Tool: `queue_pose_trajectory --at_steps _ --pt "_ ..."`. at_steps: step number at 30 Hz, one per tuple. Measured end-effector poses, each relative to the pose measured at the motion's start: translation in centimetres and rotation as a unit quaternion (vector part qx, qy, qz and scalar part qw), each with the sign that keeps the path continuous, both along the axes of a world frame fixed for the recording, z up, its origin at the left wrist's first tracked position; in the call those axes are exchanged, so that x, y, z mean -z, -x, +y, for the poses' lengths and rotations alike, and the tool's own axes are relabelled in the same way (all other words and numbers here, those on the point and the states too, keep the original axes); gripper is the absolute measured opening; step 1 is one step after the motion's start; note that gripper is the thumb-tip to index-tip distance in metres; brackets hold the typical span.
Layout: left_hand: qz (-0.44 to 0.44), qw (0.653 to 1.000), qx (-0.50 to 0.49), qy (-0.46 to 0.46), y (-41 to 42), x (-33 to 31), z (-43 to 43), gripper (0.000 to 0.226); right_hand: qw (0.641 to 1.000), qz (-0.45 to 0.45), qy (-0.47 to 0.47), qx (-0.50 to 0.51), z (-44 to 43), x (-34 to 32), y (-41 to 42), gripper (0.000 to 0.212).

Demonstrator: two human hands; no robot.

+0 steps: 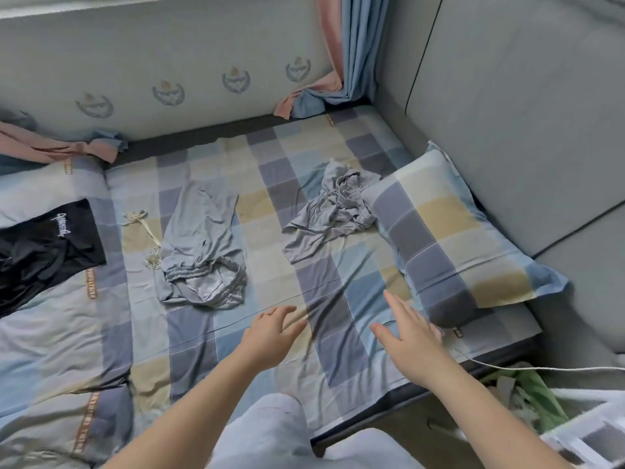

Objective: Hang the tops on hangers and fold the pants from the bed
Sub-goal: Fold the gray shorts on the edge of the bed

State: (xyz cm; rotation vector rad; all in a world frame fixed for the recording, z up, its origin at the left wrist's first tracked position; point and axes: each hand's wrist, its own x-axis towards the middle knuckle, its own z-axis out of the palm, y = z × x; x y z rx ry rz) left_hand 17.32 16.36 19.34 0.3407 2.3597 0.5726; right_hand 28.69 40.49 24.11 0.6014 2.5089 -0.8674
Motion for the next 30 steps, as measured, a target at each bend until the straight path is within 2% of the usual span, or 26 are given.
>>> queue_pose_trajectory --at_steps 6,10,13,17,19,21,23,25,27,30 --pt "-0.028 0.998 0.031 0.045 10.4 13.8 0.8 0.055 0.999 -0.018 0.029 0.033 -0.1 13.6 9.4 0.066" --pt "-0.005 0.994 0.089 0.067 18.3 25.5 1.8 0.056 0.997 -0.013 0.051 0.051 -0.7 24.3 16.0 0.065" --pt "0.045 0.986 0.137 0.084 23.9 33.4 2.9 0.07 0.997 -0.004 0.062 0.037 -0.9 31.6 20.6 0.064" --pt "0.16 0.964 0.202 0.066 32.1 41.4 6.5 0.09 0.999 0.027 0.046 -0.002 -0.3 39.6 26.1 0.067" --pt "0.179 0.961 0.205 0.052 35.2 44.6 8.1 0.086 0.999 0.035 0.01 -0.027 0.9 42.8 28.9 0.07" --pt "0.202 0.965 0.161 0.045 36.1 47.7 8.6 0.069 0.998 0.034 -0.036 -0.036 2.3 45.5 31.4 0.073" --pt "0.272 0.955 0.113 0.034 35.1 50.0 8.1 0.058 0.996 0.029 -0.075 -0.04 3.0 47.4 33.3 0.077" --pt "0.313 0.945 0.093 0.026 34.6 51.1 8.1 0.056 0.99 0.046 -0.116 -0.062 3.4 49.1 34.8 0.08" --pt "0.309 0.945 0.099 0.026 34.9 51.1 8.3 0.057 0.985 0.07 -0.136 -0.084 3.5 50.2 36.3 0.079" --pt "0.306 0.945 0.103 0.044 35.2 50.9 8.1 0.064 0.984 0.09 -0.143 -0.057 3.3 51.5 39.3 0.068"
